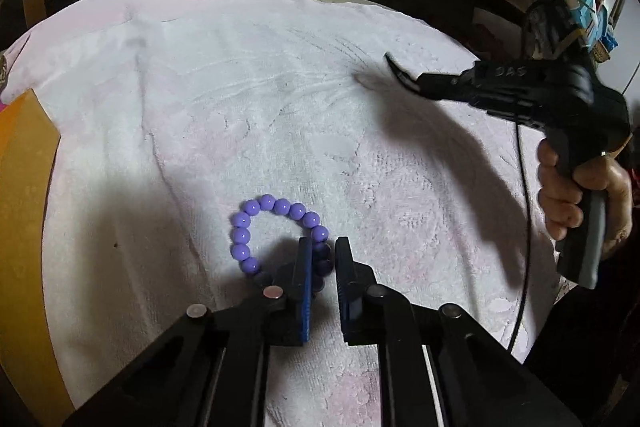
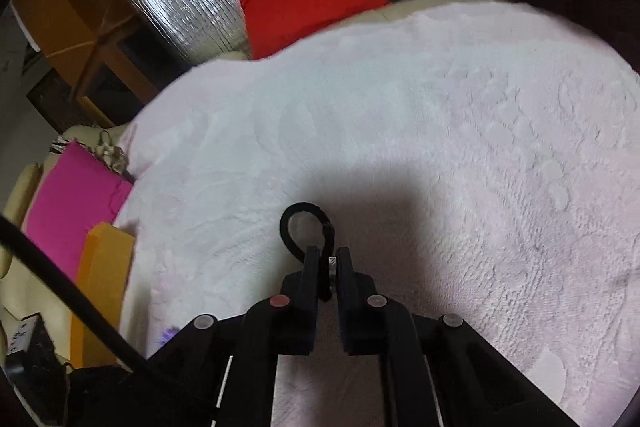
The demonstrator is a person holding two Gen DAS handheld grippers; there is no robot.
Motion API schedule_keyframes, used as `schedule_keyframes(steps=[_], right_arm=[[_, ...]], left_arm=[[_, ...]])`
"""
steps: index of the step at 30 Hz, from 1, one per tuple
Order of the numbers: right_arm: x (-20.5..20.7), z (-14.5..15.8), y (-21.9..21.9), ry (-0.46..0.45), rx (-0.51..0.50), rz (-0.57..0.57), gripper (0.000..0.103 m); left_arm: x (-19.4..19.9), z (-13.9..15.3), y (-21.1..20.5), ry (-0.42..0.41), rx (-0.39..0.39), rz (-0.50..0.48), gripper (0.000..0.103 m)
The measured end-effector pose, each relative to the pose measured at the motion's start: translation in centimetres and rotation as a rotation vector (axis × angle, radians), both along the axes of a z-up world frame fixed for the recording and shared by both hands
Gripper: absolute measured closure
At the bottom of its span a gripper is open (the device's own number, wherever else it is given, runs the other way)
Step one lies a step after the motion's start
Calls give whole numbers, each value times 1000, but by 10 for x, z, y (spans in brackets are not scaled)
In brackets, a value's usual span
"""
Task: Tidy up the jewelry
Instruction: 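Lift the purple bracelet with the left tool while the right tool grasps the black hair tie, then carry the purple bracelet and black hair tie over the orange box with both tools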
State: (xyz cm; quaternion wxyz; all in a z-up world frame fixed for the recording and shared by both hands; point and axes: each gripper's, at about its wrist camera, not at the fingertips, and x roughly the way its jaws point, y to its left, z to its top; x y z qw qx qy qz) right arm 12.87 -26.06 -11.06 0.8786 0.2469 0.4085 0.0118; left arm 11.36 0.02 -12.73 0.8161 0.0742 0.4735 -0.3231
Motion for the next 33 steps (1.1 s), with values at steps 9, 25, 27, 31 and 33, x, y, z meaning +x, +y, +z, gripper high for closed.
schedule_keyframes(steps=[9, 25, 27, 31, 33], right_arm=[[-19, 12, -1, -21, 30, 22, 94], [-32, 36, 11, -97, 21, 68, 94], [-35, 41, 16, -114, 19, 80, 94], [-39, 47, 31, -135, 16, 109, 94], [-40, 49, 38, -143, 13, 126, 94]], left_arm=[[-10, -5, -24, -35, 85, -18, 85], [-17, 49, -6, -153, -103, 136, 94], [-24, 63, 0, -186, -148, 154, 94], [-40, 85, 15, -252, -221, 187, 94], [-46, 96, 26, -284, -261, 211, 94]])
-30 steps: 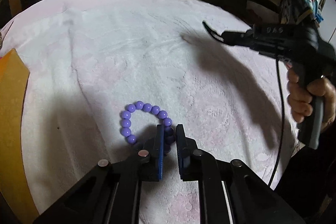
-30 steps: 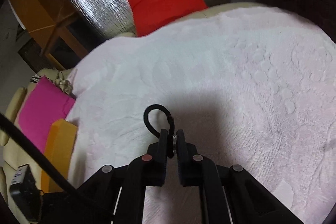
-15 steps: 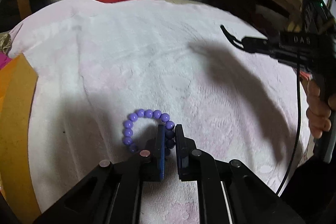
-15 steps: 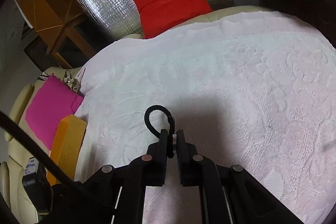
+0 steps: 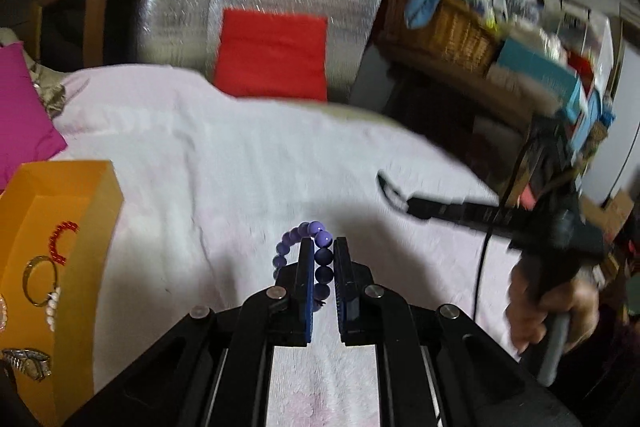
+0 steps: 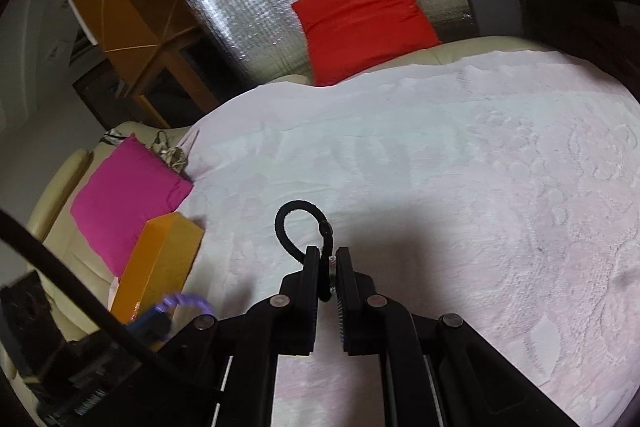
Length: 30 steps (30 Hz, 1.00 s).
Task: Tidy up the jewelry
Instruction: 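Carry the purple bracelet and black hair tie over the orange box with both tools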
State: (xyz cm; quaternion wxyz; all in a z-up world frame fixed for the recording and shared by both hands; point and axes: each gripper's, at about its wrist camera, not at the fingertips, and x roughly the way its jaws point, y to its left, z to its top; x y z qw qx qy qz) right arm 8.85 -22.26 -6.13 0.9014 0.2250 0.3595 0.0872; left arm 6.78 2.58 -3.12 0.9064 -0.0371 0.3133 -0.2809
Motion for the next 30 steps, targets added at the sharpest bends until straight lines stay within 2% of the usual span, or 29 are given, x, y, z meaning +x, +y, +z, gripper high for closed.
schedule_keyframes(steps=[4, 15, 25, 30], right_arm=[[-3, 4, 17, -27, -13, 37, 94], [-1, 2, 72, -42, -13, 142, 94], [-4, 7, 121, -62, -24, 222, 94], [-4, 5, 145, -66, -70, 256, 94]], left_arm=[[-5, 14, 13, -52, -26, 37, 94], [-13, 24, 52, -94, -42, 119, 94], [-16, 23, 108, -105, -34, 266, 94], [-18, 21, 139, -103, -36, 355, 94]])
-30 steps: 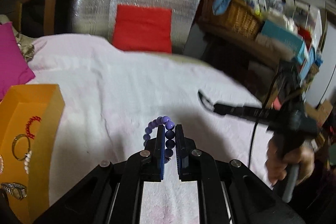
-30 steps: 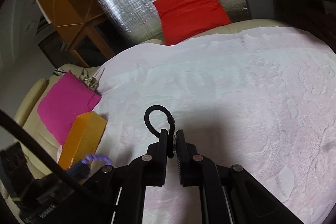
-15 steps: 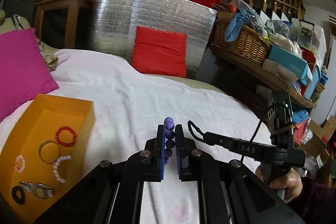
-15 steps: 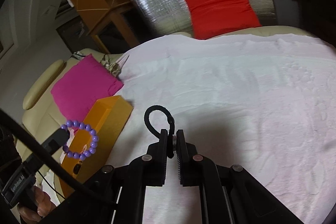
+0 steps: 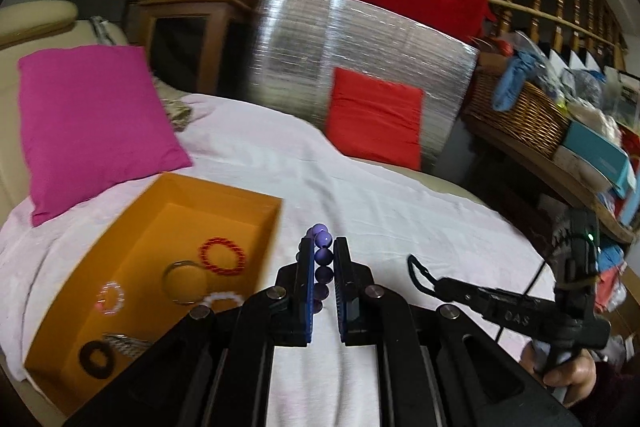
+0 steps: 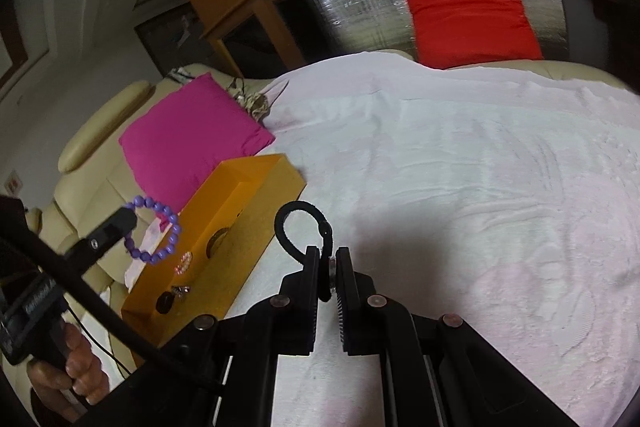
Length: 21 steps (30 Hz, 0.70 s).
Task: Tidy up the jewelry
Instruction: 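Carry the purple bracelet and black hair tie over the orange box with both tools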
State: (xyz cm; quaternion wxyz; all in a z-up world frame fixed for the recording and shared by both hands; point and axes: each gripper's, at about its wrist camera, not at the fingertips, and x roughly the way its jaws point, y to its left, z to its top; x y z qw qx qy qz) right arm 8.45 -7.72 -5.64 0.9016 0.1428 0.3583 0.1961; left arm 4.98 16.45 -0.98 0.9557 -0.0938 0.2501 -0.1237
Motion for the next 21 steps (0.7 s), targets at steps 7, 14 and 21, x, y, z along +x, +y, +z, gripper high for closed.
schedule_keyframes(steps=[7, 14, 21], right_arm=[[0, 3, 31, -12, -54, 45, 94], [12, 15, 69, -31, -82, 99, 94], [26, 26, 105, -46, -120, 151, 94]], left_arm=[[-1, -3, 31, 0, 29, 132, 94], [1, -9, 59, 6, 80, 252, 94], [8, -18, 75, 29, 130, 329, 94]])
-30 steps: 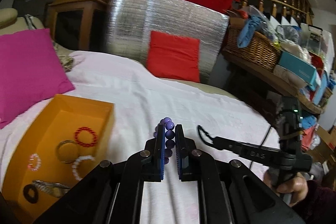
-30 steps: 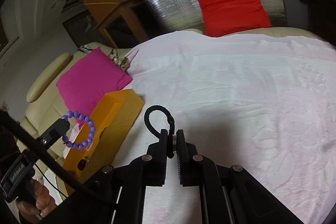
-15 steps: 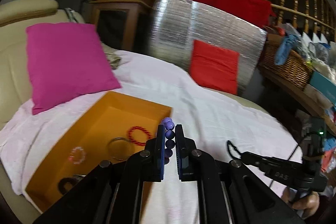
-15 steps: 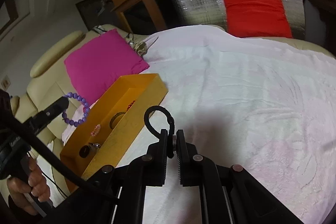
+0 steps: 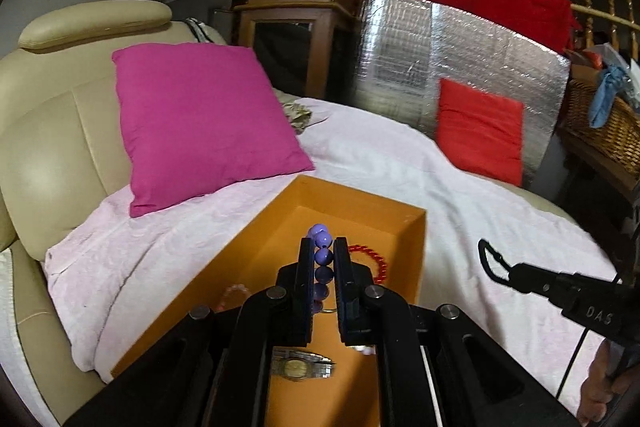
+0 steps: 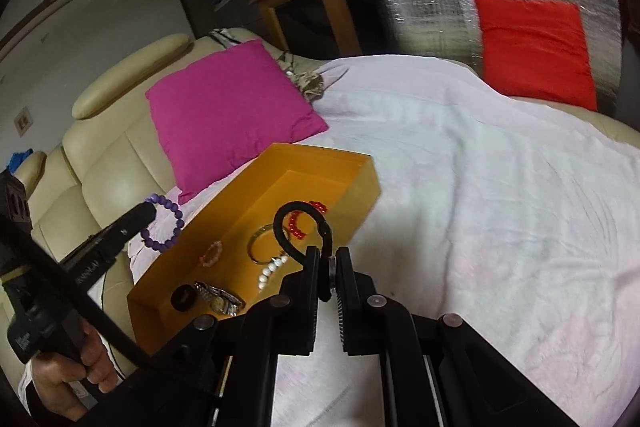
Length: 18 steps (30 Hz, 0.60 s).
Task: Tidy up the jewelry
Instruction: 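Carry the purple bracelet and black hair tie over the orange box with both tools, then open both tools to drop the bracelet and hair tie into the box, then withdraw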
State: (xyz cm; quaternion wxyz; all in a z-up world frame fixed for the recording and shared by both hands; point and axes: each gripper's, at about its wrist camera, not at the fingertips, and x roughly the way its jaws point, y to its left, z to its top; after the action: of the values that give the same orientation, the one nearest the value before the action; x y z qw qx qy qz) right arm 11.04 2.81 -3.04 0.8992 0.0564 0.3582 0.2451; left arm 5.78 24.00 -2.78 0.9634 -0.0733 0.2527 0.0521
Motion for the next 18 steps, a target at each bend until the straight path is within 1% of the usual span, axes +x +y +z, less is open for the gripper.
schedule_keyframes(steps=[4, 8, 11, 16, 17, 18], right_arm=[[15, 2, 20, 13, -34, 26, 94], [33, -1, 40, 56, -50, 50, 94], [48, -10, 60, 92, -60, 67, 94], [64, -31, 85, 105, -105, 46, 92], [67, -33, 87, 103, -97, 44, 91], [69, -34, 89, 99, -79, 44, 91]], left_arm=[[10, -7, 5, 34, 20, 26, 94], [26, -19, 13, 106, 23, 66, 94], [39, -30, 20, 171, 34, 102, 93], [45, -44, 28, 228, 56, 134, 93], [46, -45, 29, 231, 66, 137, 92], [47, -47, 30, 239, 75, 139, 84]])
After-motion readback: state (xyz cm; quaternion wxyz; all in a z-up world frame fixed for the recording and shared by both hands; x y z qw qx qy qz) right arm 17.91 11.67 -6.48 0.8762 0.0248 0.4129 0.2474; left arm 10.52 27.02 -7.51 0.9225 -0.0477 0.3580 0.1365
